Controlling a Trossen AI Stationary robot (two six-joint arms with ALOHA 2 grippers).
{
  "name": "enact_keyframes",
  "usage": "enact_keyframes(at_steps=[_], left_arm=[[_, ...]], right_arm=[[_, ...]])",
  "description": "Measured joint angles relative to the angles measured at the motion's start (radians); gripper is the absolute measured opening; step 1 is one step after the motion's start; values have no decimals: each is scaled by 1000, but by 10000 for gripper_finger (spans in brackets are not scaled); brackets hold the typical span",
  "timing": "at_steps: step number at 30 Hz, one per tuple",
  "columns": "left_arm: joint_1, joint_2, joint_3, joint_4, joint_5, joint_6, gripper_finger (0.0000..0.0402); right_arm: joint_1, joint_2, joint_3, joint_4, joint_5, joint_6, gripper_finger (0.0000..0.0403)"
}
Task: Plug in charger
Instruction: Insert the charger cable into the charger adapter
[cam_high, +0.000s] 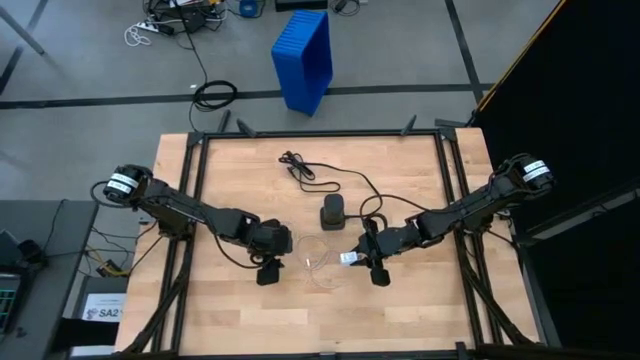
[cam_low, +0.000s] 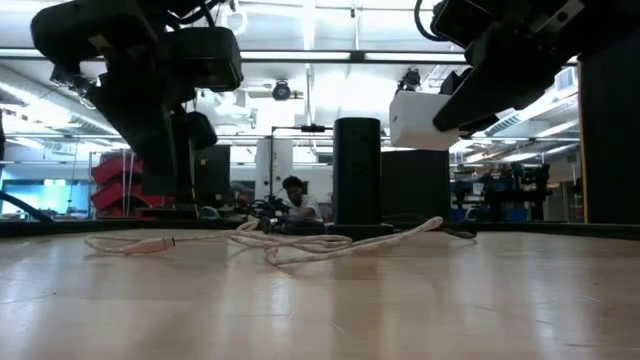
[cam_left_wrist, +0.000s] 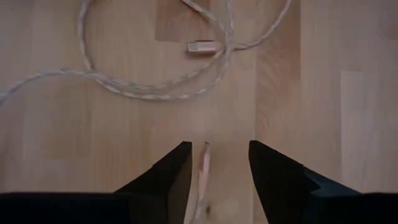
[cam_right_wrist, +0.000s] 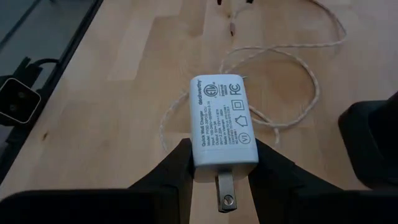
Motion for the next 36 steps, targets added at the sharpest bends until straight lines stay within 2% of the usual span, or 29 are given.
enact_keyframes(at_steps=[16, 28, 31, 34, 36], left_arm=[[-15, 16, -123, 140, -36, -56, 143], [-16, 113, -122, 182, -72, -53, 137], [-16, 113, -117, 174, -85, -28, 110], [-22, 119, -80, 132, -117, 7, 53], [-28, 121, -41, 78, -181, 34, 16]], right_arm=[[0, 1, 0, 2, 9, -6, 94], [0, 2, 0, 12, 12, -10, 93], [1, 2, 0, 25, 8, -27, 92], [1, 2, 0, 63, -23, -31, 94], [1, 2, 0, 95, -54, -33, 94]])
